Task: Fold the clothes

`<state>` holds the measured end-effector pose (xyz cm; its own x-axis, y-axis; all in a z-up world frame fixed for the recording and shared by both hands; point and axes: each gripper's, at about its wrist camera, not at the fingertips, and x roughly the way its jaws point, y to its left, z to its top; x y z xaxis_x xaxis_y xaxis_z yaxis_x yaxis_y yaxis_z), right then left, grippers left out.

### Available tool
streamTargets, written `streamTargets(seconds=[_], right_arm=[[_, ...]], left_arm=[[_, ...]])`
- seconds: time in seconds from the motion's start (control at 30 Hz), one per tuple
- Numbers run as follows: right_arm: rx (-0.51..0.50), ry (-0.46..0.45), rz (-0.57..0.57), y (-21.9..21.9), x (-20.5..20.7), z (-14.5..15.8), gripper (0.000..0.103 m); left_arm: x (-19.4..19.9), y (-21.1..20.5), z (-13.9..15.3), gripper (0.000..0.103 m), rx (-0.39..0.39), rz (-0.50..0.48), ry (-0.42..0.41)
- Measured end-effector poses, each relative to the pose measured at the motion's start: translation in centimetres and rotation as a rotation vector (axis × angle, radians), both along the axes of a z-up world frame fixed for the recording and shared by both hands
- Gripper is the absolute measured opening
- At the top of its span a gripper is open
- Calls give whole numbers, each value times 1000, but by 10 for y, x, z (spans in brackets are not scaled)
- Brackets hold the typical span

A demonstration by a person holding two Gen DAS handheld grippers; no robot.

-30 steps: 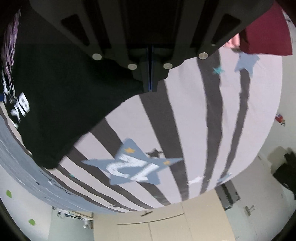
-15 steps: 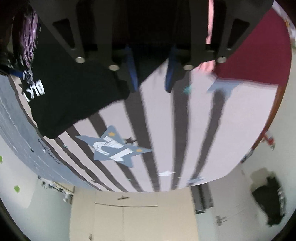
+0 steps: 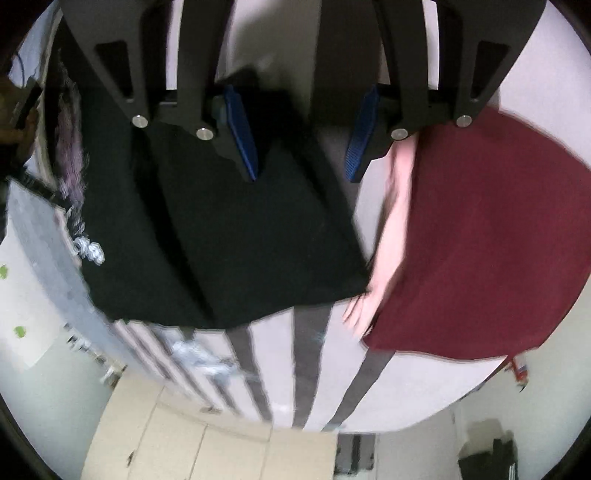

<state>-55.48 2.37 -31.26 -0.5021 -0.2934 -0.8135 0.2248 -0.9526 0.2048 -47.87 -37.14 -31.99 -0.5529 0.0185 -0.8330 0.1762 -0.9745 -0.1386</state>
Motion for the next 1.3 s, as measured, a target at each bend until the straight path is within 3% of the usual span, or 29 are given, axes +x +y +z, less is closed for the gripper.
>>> streamTargets(seconds=[0.07,0.2,0.27,0.43,0.53,0.63,0.8,0.9,0.97,1.0,1.17,1.3], right_arm=[[7,1,3,-2,2,0,33],[13,-2,-3,-5,6,-1,33],[9,-6,-13,-5,6,-1,33],[18,-6,-11,-8,5,-2,33],[25,-7,-7,-8,6,-4,33],[23,-10,-9,-8,5,-4,33],[15,-14,-13,-7,5,-4,33],[12,-14,-16,-6,5,-3,33],[10,-14,-17,-6,6,-2,33],[9,-14,-18,-6,6,-1,33],[6,-1,-18,-5,8,5,33],[0,24,-12,-2,11,15,33]], left_arm=[[-10,1,-5,46,-3,-13,-10],[-26,4,-17,12,18,-70,-46],[-28,8,-12,6,-14,-102,-38],[-25,-19,14,5,-24,-22,12],[-28,-39,5,5,9,14,-32],[-33,-37,-7,6,-2,-30,-96],[-36,-53,1,25,131,35,-44],[-41,-64,1,26,199,80,-32],[-43,-61,4,19,155,65,-17],[-44,-56,7,6,113,46,-10],[-51,-23,43,4,-4,-18,64],[-71,20,71,4,16,-76,122]])
